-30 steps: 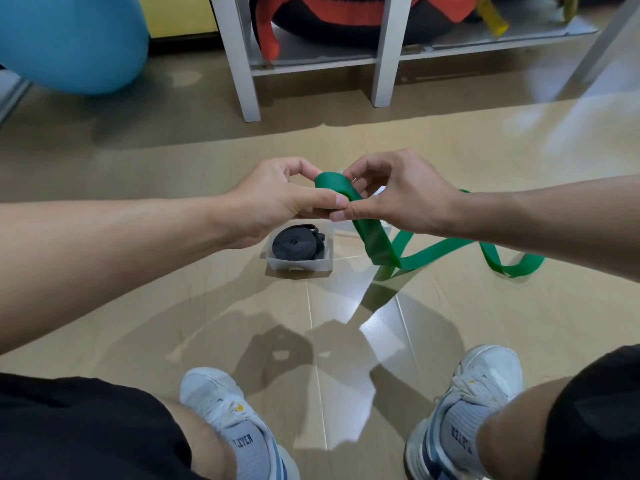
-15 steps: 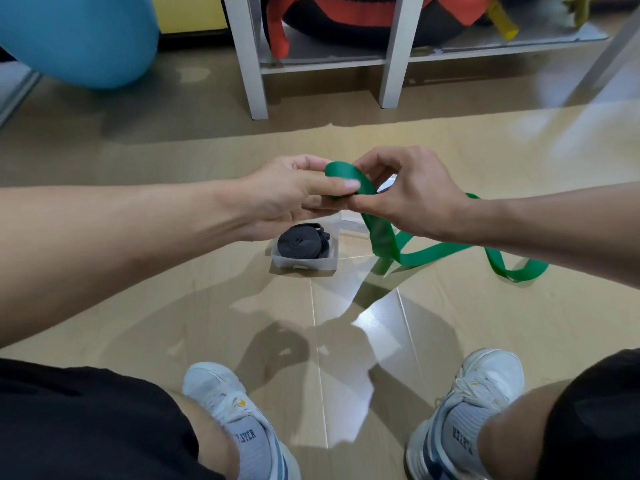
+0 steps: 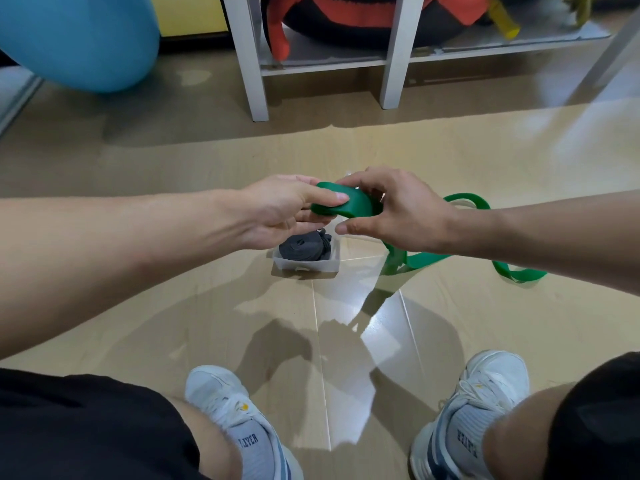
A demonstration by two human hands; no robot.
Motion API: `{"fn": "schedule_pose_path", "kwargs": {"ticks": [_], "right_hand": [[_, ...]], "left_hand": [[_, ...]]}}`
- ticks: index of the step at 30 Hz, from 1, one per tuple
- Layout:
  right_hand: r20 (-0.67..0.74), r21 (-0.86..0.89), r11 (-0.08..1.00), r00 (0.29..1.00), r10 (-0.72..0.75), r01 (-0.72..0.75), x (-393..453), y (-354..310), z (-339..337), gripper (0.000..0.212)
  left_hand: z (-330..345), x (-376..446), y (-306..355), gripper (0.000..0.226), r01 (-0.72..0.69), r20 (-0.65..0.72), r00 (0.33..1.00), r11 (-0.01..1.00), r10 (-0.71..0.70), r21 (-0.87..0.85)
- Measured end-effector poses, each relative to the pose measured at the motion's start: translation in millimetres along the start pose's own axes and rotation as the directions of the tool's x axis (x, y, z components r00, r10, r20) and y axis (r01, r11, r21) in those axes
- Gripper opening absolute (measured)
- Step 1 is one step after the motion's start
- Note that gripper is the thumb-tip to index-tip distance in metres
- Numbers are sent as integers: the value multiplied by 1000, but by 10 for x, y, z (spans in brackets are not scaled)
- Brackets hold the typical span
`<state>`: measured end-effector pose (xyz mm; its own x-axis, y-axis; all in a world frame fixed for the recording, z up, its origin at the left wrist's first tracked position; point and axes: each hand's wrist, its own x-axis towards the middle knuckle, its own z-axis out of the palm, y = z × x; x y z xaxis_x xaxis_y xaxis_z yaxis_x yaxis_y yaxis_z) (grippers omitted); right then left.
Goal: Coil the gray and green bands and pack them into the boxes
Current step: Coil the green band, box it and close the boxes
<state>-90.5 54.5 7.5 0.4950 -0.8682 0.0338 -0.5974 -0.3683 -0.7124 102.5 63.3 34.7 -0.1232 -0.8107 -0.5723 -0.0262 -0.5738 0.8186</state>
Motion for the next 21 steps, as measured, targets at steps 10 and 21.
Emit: {"fn": "schedule_pose_path", "kwargs": {"ticks": [10,21], "right_hand": [[6,16,1000,1000,-13,13,-11,-52,-12,44],[-137,-111,992,988,-70,55,44,-271,-54,42]], "left_hand": [[41,-43,12,40,26,26,999,999,-26,-19],[34,-84,53,12,-8,12,1000,999,8,46]]}}
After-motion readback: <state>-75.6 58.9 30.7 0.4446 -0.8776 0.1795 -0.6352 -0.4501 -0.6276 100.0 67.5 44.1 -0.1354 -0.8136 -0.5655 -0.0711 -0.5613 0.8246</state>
